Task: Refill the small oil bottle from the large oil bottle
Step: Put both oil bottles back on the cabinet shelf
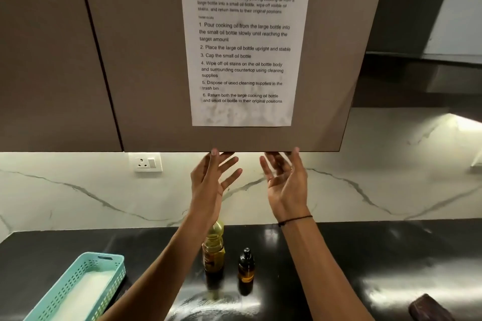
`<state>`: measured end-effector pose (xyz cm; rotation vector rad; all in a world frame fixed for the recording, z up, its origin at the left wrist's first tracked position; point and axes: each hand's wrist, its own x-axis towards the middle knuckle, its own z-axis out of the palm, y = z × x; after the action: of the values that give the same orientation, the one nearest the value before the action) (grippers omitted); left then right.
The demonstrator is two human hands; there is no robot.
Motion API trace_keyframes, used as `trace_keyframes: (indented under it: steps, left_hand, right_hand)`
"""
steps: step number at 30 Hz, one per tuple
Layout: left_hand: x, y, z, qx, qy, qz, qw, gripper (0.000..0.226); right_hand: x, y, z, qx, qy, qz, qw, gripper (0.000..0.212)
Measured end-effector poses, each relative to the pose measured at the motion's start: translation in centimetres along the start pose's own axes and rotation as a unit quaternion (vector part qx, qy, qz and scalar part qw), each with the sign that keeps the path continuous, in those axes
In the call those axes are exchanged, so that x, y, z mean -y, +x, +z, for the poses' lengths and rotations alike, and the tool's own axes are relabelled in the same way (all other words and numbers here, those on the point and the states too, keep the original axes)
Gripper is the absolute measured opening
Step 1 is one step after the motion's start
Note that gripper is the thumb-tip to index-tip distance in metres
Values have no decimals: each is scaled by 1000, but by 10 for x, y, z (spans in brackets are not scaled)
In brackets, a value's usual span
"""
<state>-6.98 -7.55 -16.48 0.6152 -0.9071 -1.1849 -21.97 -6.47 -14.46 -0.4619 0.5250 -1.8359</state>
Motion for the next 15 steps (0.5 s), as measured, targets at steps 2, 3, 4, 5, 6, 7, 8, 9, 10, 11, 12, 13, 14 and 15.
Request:
trace_keyframes:
  steps: [2, 3, 4, 5, 6, 7, 8, 9, 10, 11, 12, 13, 14, 15]
  left_hand:
    - [-2, 1, 10, -19, -23, -11, 999, 39]
    - [-2, 1, 12, -28, -36, -16, 999, 36]
    - [-2, 2, 14, -37, -48, -21, 998, 36]
    - [-2, 2, 16, -45, -62, -27, 997, 39]
    - [-2, 2, 17, -53, -74, -35, 995, 43]
    - [-2, 2, 19, -60, -85, -42, 994, 47]
    - [-3, 1, 20, -68, -92, -49, 992, 50]
    - [-4, -1, 22, -76, -99, -54, 991, 51]
    - [-6, -2, 24, -83, -105, -58, 989, 50]
    - [-7, -3, 25, -89, -108, -60, 988, 46]
    - [-9, -5, 26, -93, -111, -62, 988, 41]
    - [-10, -6, 28, -95, -113, -64, 987, 37]
    - [-12, -8, 28, -96, -117, -66, 986, 36]
    - [-13, -12, 29, -98, -121, -70, 985, 38]
  right_hand:
    - [12, 6, 3, -6, 7, -6, 1000, 33]
    - [16, 8, 3, -10, 10, 0, 1000, 31]
    - [18, 9, 4, -16, 8, 6, 1000, 31]
    - [19, 9, 4, -23, 1, 10, 1000, 33]
    - [19, 8, 5, -30, -8, 11, 999, 36]
    - [19, 8, 6, -37, -16, 13, 999, 37]
    - [20, 7, 6, -41, -23, 15, 999, 37]
    - [21, 5, 7, -43, -28, 17, 999, 37]
    - [22, 4, 7, -44, -35, 17, 998, 37]
    - [23, 3, 6, -46, -42, 16, 998, 37]
    - [24, 0, 5, -48, -48, 14, 998, 36]
    - [25, -3, 4, -49, -51, 9, 997, 36]
    - [25, -7, 2, -47, -51, 2, 998, 36]
    - [26, -13, -1, -43, -51, -4, 998, 35]
